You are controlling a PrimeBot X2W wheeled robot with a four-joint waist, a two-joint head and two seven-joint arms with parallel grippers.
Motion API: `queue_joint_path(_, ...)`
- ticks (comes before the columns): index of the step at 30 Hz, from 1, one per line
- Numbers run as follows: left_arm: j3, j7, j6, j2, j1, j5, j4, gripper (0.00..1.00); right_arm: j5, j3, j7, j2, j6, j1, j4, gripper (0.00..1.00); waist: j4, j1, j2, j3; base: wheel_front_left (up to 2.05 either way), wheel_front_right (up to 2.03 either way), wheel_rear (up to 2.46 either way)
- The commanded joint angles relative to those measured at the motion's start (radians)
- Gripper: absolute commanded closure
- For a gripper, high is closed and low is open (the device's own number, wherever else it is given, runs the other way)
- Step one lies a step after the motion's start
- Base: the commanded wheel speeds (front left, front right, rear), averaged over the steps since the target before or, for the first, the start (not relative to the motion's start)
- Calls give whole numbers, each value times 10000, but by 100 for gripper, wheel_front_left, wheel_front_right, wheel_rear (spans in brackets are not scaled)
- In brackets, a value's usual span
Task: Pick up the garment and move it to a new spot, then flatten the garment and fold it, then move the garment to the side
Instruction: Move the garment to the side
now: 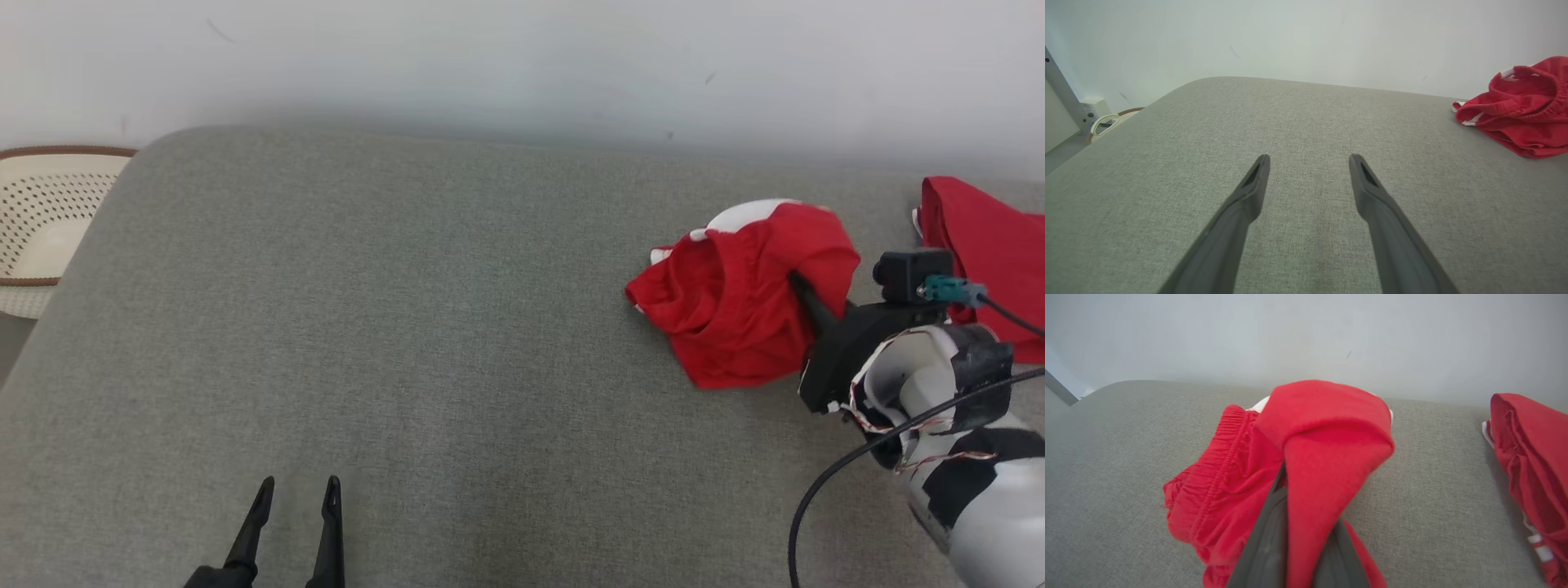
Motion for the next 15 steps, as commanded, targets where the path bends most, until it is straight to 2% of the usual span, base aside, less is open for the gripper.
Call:
queue_joint_path(1,42,-55,-3,14,-143,72,-27,0,-121,129,44,-212,1,-197,-69,100,-239,-1,-1,271,0,0,0)
queue_joint_path(10,169,-55,-117,32,-523,224,-580,0,-347,1172,672,-1907,1,-1758,-640,100,-629,-1,-1,1231,0,0,0)
queue_joint_path(15,228,-53,-219,74,-763,292,-753,0,-49,1572,912,-2685,1,-2598,-849,100,-818,-1,-1,1680,0,0,0)
